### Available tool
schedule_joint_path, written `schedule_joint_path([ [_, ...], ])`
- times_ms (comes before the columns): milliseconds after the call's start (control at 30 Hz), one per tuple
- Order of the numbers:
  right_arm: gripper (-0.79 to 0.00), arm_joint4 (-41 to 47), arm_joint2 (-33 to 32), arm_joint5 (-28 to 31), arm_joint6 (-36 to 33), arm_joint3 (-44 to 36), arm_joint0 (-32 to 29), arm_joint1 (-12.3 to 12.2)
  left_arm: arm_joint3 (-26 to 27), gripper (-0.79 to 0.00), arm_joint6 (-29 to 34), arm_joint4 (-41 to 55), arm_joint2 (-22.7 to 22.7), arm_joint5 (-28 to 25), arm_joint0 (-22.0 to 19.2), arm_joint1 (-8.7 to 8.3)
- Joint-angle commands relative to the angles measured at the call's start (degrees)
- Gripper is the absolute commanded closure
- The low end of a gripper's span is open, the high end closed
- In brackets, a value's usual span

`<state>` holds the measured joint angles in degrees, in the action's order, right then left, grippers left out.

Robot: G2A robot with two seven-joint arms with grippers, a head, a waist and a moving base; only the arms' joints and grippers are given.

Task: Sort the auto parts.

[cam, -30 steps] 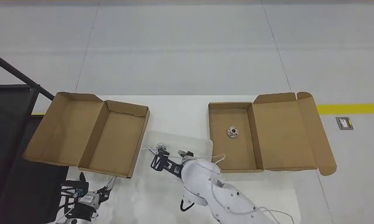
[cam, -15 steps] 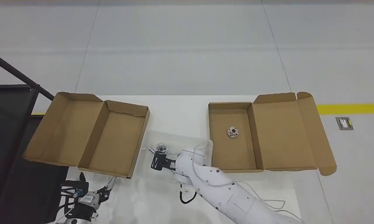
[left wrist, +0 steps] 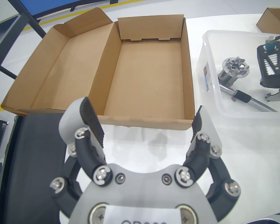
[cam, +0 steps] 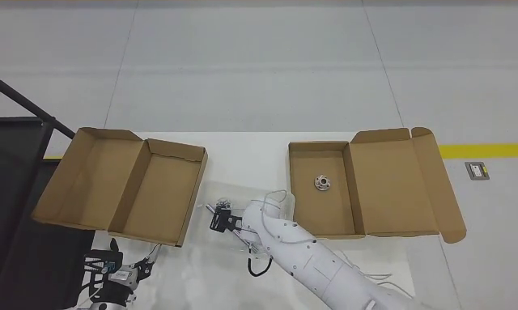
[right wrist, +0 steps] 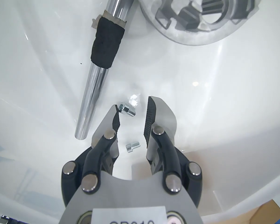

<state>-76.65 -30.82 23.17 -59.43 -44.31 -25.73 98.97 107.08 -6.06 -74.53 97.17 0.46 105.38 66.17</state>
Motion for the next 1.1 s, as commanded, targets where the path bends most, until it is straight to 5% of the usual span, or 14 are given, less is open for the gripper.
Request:
schedule_joint_path([
  [0,-0.277,0.44,-0.06,0.37,0.54,1.30,0.38,0.35,0.00,-0.785,0.00,0.00,0.00,0.00,0.00,0.00],
  [167,-0.182,1.57,-0.43,0.82,2.16,4.26,1.23,1.19,0.00,-0.785,0.00,0.00,0.00,0.00,0.00,0.00],
  [300,0.000,1.98,-0.72,1.09,3.59,5.91,1.83,1.69,0.00,-0.785,0.00,0.00,0.00,0.00,0.00,0.00],
  [533,0.000,5.50,-4.76,2.47,8.60,6.31,2.78,0.94,0.00,-0.785,0.00,0.00,0.00,0.00,0.00,0.00],
  [767,0.000,10.37,-18.08,6.84,17.37,-2.90,-1.45,-5.18,0.00,-0.785,0.00,0.00,0.00,0.00,0.00,0.00],
  [1067,0.000,20.47,-42.15,20.81,16.65,-35.22,-23.66,-13.97,0.00,-0.785,0.00,0.00,0.00,0.00,0.00,0.00],
])
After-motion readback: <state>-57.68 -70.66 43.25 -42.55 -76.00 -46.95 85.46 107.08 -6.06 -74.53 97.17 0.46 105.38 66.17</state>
